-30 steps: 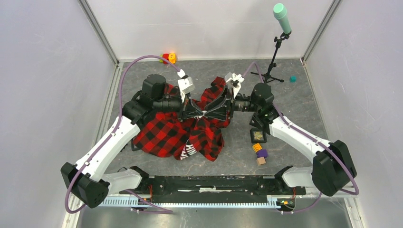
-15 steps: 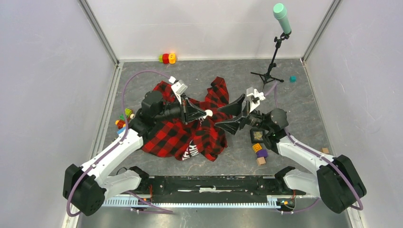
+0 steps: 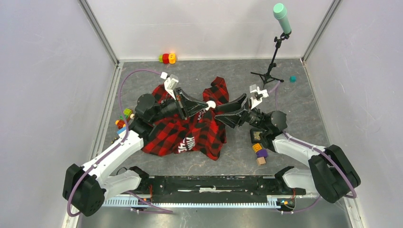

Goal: Remove the brooch from the garment
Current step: Remove the brooch from the clothes.

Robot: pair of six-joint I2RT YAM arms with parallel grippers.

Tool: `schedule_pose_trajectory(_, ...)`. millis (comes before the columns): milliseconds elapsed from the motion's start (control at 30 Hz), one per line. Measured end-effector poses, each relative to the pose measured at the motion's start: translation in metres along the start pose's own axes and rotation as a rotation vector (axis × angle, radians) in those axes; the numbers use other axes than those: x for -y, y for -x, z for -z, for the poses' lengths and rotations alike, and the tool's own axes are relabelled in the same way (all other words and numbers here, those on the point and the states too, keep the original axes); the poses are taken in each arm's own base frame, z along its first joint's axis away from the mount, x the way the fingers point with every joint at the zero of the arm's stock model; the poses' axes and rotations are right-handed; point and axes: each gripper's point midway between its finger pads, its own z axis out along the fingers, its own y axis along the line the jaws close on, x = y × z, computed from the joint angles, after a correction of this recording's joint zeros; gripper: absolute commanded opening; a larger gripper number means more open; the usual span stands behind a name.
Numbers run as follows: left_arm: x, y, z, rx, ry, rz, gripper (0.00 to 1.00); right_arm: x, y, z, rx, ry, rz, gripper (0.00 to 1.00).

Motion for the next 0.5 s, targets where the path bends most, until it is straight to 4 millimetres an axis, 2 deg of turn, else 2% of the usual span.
schedule_pose_trajectory(233, 0.008, 0.003, -0.001, 0.005, -0.038, 0.009, 0.02, -0.007, 0.007, -0.01, 0.031, 0.048, -0.035, 0.46)
schedule_pose_trajectory(300, 0.009, 0.002, -0.002, -0.001, -0.048, 0.012, 0.02, -0.009, 0.01, -0.013, 0.039, 0.065, -0.034, 0.35)
schedule_pose_trajectory(400, 0.01, 0.0, -0.002, -0.012, -0.059, 0.02, 0.02, -0.014, 0.016, -0.02, 0.052, 0.09, -0.035, 0.04)
schedule_pose_trajectory(433, 0.01, -0.001, -0.002, -0.018, -0.065, 0.023, 0.02, -0.014, 0.017, -0.021, 0.055, 0.095, -0.033, 0.0)
schedule_pose_trajectory(500, 0.011, -0.001, -0.002, -0.018, -0.069, 0.02, 0.06, -0.015, 0.017, -0.023, 0.05, 0.104, -0.047, 0.0)
